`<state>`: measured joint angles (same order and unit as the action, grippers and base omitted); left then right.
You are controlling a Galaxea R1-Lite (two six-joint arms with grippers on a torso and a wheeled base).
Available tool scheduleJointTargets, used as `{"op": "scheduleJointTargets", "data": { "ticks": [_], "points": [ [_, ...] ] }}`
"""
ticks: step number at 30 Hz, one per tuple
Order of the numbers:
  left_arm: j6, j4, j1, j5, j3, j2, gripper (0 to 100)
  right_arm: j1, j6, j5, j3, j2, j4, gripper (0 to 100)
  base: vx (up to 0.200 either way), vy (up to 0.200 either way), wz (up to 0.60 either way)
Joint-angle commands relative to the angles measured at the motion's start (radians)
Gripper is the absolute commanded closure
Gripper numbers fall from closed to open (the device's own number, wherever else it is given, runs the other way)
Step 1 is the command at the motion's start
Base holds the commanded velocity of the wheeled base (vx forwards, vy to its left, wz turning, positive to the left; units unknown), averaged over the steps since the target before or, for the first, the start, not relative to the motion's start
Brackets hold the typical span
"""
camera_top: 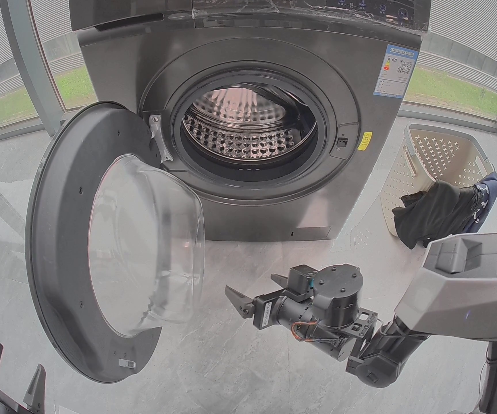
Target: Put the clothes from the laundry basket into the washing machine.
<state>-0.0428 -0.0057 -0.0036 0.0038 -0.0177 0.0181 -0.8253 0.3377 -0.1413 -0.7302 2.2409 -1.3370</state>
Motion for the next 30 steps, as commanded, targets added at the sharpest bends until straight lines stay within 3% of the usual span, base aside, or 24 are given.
{"op": "scheduleJointTargets", "data": {
  "ticks": [1,12,30],
  "points": [
    [-0.002,0.000,0.001,0.001,0.018,-0.018,0,-0.034,-0.002,0.000,-0.054,0.094,-0.037,0,0.000,0.000,0.00],
    [-0.002,0.000,0.001,0.001,0.018,-0.018,0,-0.075,-0.002,0.000,-0.170,0.186,-0.114,0,0.000,0.000,0.00],
    [-0.002,0.000,0.001,0.001,0.018,-0.018,0,-0.090,-0.019,0.005,-0.325,0.220,-0.071,0,0.000,0.000,0.00]
  ]
}}
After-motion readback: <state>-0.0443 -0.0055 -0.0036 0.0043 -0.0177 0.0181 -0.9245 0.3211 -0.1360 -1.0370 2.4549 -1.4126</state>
